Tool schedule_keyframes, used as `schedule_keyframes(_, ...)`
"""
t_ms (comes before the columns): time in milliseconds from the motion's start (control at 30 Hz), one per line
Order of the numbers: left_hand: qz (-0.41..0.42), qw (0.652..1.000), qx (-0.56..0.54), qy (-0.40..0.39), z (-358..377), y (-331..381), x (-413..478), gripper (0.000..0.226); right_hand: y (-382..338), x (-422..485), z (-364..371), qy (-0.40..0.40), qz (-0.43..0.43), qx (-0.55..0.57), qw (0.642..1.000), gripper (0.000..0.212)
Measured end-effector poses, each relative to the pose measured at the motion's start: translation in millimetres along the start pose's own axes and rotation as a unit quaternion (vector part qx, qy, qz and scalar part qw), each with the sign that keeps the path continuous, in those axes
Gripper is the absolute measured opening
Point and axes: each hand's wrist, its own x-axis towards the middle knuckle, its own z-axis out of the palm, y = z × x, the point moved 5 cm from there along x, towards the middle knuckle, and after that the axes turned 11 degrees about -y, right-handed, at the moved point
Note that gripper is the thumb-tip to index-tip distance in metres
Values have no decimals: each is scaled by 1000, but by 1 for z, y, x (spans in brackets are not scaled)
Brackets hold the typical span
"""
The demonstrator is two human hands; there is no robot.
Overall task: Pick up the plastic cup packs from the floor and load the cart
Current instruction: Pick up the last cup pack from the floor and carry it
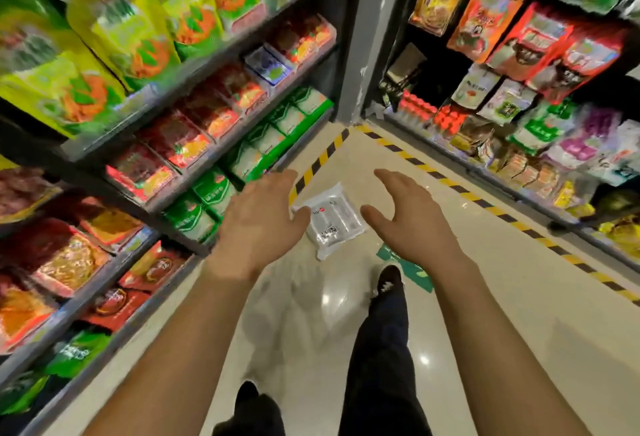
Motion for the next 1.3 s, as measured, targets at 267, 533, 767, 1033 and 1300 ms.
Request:
schedule_keyframes(267,-95,992,-66,51,92,24,230,55,149,224,25,-67,-46,-73,994,66)
schedule_keyframes(533,-208,969,-126,32,293,-45,362,75,276,366,171,-137,-14,-35,990,73)
schedule_keyframes(767,-257,960,-112,12,484,-136,439,62,370,448,377,-203,-6,-50,978,72)
schedule_keyframes(1033,-387,891,-232,-51,679,-217,485,67,457,521,553,-255,66,-20,964,80)
schedule_keyframes(1300,-385,864,-324,26,682,-211,492,71,457,528,561,-240,87,109,961,86)
